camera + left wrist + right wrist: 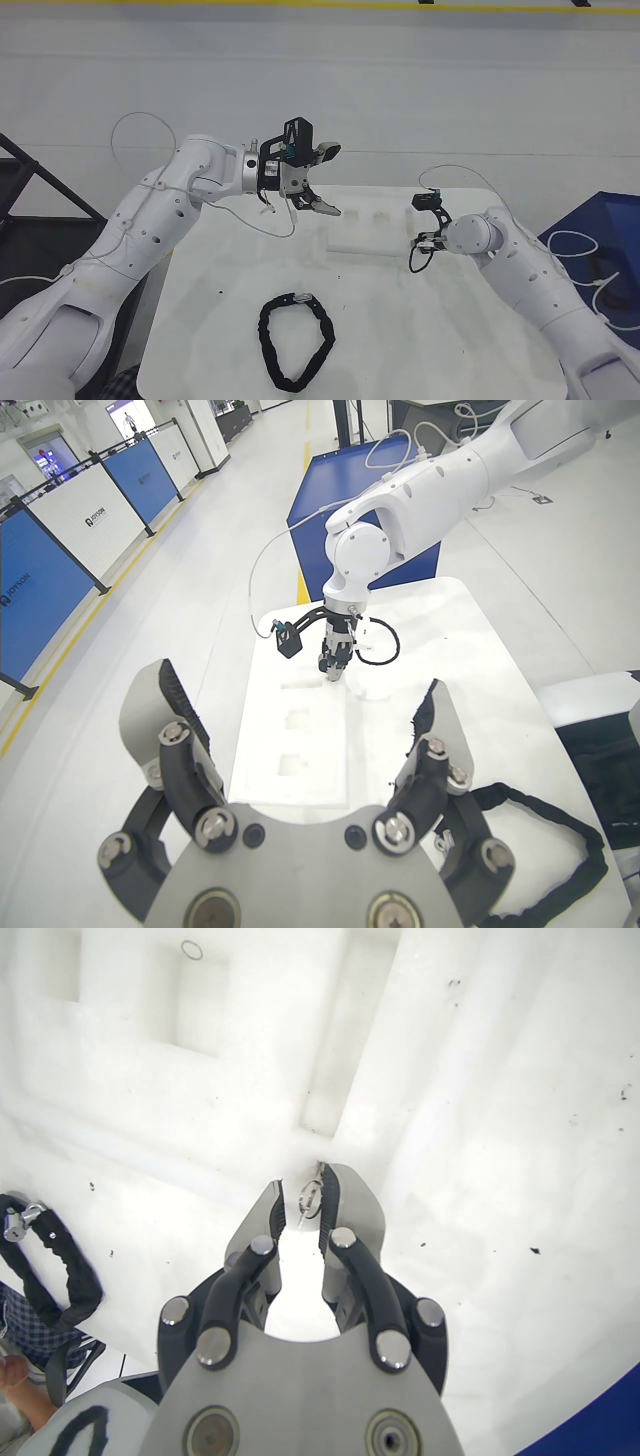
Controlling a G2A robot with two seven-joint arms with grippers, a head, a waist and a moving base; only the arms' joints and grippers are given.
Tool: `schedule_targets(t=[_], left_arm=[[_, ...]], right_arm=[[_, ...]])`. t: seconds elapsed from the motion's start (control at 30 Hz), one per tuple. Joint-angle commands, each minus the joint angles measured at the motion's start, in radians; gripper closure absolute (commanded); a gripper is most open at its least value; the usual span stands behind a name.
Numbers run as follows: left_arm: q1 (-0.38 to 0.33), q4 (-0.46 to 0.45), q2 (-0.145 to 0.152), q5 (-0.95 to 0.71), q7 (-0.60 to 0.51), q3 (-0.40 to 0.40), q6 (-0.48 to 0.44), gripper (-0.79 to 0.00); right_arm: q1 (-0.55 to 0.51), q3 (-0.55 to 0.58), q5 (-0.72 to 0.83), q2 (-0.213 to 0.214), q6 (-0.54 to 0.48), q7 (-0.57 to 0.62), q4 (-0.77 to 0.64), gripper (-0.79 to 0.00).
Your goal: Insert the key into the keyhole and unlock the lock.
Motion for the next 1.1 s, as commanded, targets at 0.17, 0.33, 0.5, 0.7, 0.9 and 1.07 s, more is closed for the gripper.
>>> schedule_targets(t=[0.17, 0.33, 0.5, 0.7, 0.9, 1.07], left_arm=[[0.0, 0.0, 0.0, 0.0, 0.0, 0.0, 0.0, -0.785], [0.0, 0.0, 0.0, 0.0, 0.0, 0.0, 0.0, -0.785], [0.0, 0.0, 0.0, 0.0, 0.0, 0.0, 0.0, -0.785], [0.0, 0.0, 0.0, 0.0, 0.0, 0.0, 0.0, -0.785], [0.0, 0.0, 0.0, 0.0, 0.0, 0.0, 0.0, -0.785], [0.0, 0.0, 0.0, 0.0, 0.0, 0.0, 0.0, -0.785]], right_arm=[[0.015, -0.014, -0.004, -0.021, 0.003, -0.02, 0.051, 0.0], [0.03, -0.014, -0.022, -0.03, 0.004, -0.025, 0.073, 0.0], [0.039, -0.003, -0.063, -0.026, 0.008, 0.0, 0.049, 0.0], [0.033, 0.02, -0.115, -0.011, 0.007, 0.058, -0.018, 0.0], [0.008, 0.072, -0.141, 0.011, 0.011, 0.096, -0.121, 0.0], [-0.032, 0.157, -0.105, 0.039, -0.026, 0.135, -0.24, 0.0]])
